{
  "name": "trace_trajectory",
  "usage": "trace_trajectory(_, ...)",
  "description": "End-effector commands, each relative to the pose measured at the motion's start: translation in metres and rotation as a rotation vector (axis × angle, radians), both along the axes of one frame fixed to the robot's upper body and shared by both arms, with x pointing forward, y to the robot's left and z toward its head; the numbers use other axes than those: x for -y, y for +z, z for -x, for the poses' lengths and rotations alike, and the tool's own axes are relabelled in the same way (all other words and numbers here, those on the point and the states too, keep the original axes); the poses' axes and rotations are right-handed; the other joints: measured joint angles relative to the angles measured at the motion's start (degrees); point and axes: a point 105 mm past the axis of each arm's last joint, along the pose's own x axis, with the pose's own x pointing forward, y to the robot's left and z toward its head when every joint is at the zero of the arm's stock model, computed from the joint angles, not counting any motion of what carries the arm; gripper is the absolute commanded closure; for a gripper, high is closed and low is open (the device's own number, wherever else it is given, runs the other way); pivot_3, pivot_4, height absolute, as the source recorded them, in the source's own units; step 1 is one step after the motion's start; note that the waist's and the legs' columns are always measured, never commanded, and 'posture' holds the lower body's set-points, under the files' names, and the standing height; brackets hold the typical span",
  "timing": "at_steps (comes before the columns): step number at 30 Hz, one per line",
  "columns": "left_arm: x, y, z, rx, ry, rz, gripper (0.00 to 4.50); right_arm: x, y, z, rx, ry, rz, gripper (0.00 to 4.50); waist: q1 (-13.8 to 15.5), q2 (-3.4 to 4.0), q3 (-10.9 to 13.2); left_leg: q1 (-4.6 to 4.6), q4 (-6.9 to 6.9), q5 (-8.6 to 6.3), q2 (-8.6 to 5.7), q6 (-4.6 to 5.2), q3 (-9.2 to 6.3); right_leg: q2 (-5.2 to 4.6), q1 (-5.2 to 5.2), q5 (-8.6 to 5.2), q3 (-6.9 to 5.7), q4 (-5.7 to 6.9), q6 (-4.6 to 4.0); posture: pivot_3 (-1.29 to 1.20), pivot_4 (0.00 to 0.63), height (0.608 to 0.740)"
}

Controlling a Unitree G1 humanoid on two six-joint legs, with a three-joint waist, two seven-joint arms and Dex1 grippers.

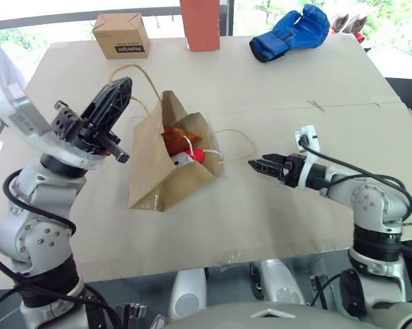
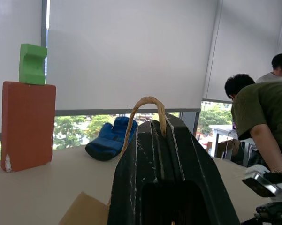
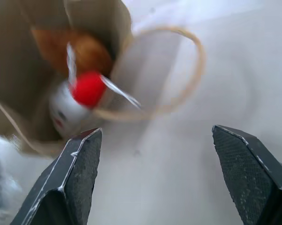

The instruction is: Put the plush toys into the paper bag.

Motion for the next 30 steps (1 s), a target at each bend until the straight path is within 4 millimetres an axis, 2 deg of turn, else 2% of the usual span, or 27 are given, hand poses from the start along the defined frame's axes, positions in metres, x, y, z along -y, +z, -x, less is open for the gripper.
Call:
trace_trajectory(1,0.006,0.011,0.011,0.065,-0.011,-0.013,4.50,-0.023,0.019,-0.002,0.006,0.066,-0.122,0.91,0.0,0.01,0.0,-0.02,0.00,0.00,0.00,0.00,0.00,0.00,-0.01,0.00,0.00,0.00,0.00,0.00,0.150,0.740)
trace_trajectory(4,0.008,0.011,0.013,0.067,-0.013,-0.014,4.50,-0.040,0.018,-0.012,-0.002,0.076,-0.132,1.71,0.0,0.02,0.0,-0.02,0.00,0.00,0.00,0.00,0.00,0.00,-0.01,0.00,0.00,-0.01,0.00,0.00,0.150,0.740)
trace_trajectory(7,0.007,0.012,0.015,0.069,-0.006,-0.009,4.50,-0.045,0.033,-0.016,0.079,0.084,-0.206,3.16,0.4,0.01,0.0,-0.05,0.00,0.00,-0.01,0.00,0.00,-0.02,0.00,0.00,-0.01,-0.03,0.00,0.00,0.150,0.740)
trace_trajectory(8,0.006,0.012,0.016,0.067,-0.003,-0.007,4.50,-0.045,0.040,-0.015,0.118,0.094,-0.228,3.93,0.3,0.02,0.0,-0.06,0.00,0.00,-0.01,0.00,0.00,-0.02,0.00,0.00,-0.01,-0.04,0.00,0.00,0.150,0.740)
trace_trajectory(9,0.005,0.012,0.016,0.065,-0.002,-0.006,4.50,-0.045,0.048,-0.011,0.153,0.114,-0.254,4.23,0.3,0.01,0.0,-0.06,0.00,0.00,-0.01,0.00,0.00,-0.02,0.00,0.00,-0.01,-0.04,0.00,0.00,0.150,0.740)
trace_trajectory(12,0.003,0.014,0.013,0.063,-0.004,-0.006,4.50,-0.041,0.079,0.003,0.239,0.178,-0.364,4.23,0.2,0.04,0.0,-0.05,0.00,0.00,0.00,0.00,0.00,-0.01,-0.01,0.00,-0.01,-0.02,0.00,0.00,0.150,0.740)
trace_trajectory(15,-0.006,0.021,0.007,0.067,0.001,-0.010,4.50,-0.037,0.126,0.022,0.371,0.250,-0.455,4.23,0.1,0.11,0.1,-0.05,-0.01,0.00,0.00,0.00,-0.02,0.00,-0.02,0.00,-0.02,0.00,0.00,0.00,0.150,0.740)
trace_trajectory(17,-0.016,0.027,0.001,0.075,0.014,-0.015,4.50,-0.037,0.153,0.035,0.467,0.283,-0.453,4.23,0.1,0.13,0.1,-0.04,0.00,0.00,0.01,0.00,-0.03,0.01,-0.04,0.00,-0.02,0.02,0.00,0.00,0.150,0.740)
trace_trajectory(19,-0.021,0.031,-0.004,0.079,0.017,-0.018,4.50,-0.038,0.168,0.044,0.526,0.293,-0.436,4.23,0.1,0.14,0.1,-0.04,-0.01,0.00,0.01,0.00,-0.03,0.01,-0.06,0.00,-0.03,0.01,0.00,0.00,0.150,0.740)
trace_trajectory(20,-0.021,0.027,-0.013,0.060,0.012,-0.039,4.50,-0.037,0.167,0.044,0.543,0.275,-0.382,4.23,0.2,0.13,0.1,-0.03,-0.02,0.00,0.01,0.00,-0.03,0.01,-0.05,0.00,-0.03,0.00,0.00,0.00,0.150,0.740)
trace_trajectory(22,-0.017,0.015,-0.030,0.008,-0.003,-0.087,4.50,-0.036,0.153,0.039,0.558,0.216,-0.256,4.23,0.4,0.03,0.0,-0.04,-0.05,0.00,0.01,0.01,-0.03,0.00,-0.04,-0.01,-0.05,-0.05,-0.01,0.00,0.150,0.740)
trace_trajectory(24,-0.012,0.004,-0.043,-0.032,-0.010,-0.105,4.50,-0.031,0.136,0.029,0.514,0.156,-0.201,4.23,0.6,-0.02,0.0,-0.05,-0.06,0.00,-0.02,0.01,-0.03,-0.03,-0.02,-0.02,-0.08,-0.09,-0.02,0.00,0.150,0.740)
trace_trajectory(27,0.009,-0.021,-0.074,-0.091,-0.037,-0.159,4.50,-0.020,0.107,0.020,0.466,0.072,-0.085,4.23,0.8,0.03,0.0,-0.10,-0.04,0.00,-0.04,0.00,0.05,-0.07,-0.05,-0.01,-0.01,-0.10,-0.01,0.00,0.150,0.740)
trace_trajectory(29,0.016,-0.032,-0.082,-0.133,-0.064,-0.197,4.50,-0.015,0.106,0.024,0.485,0.066,-0.060,4.23,0.8,0.03,0.0,-0.12,0.00,0.00,-0.05,0.00,0.04,-0.04,-0.08,-0.01,-0.01,-0.08,0.00,0.00,0.150,0.740)
trace_trajectory(30,0.016,-0.033,-0.078,-0.146,-0.111,-0.202,4.50,-0.013,0.110,0.028,0.509,0.073,-0.057,3.70,0.3,0.04,0.0,-0.14,0.00,0.00,-0.05,0.00,0.05,-0.04,-0.10,0.00,0.01,-0.06,0.01,0.00,0.150,0.740)
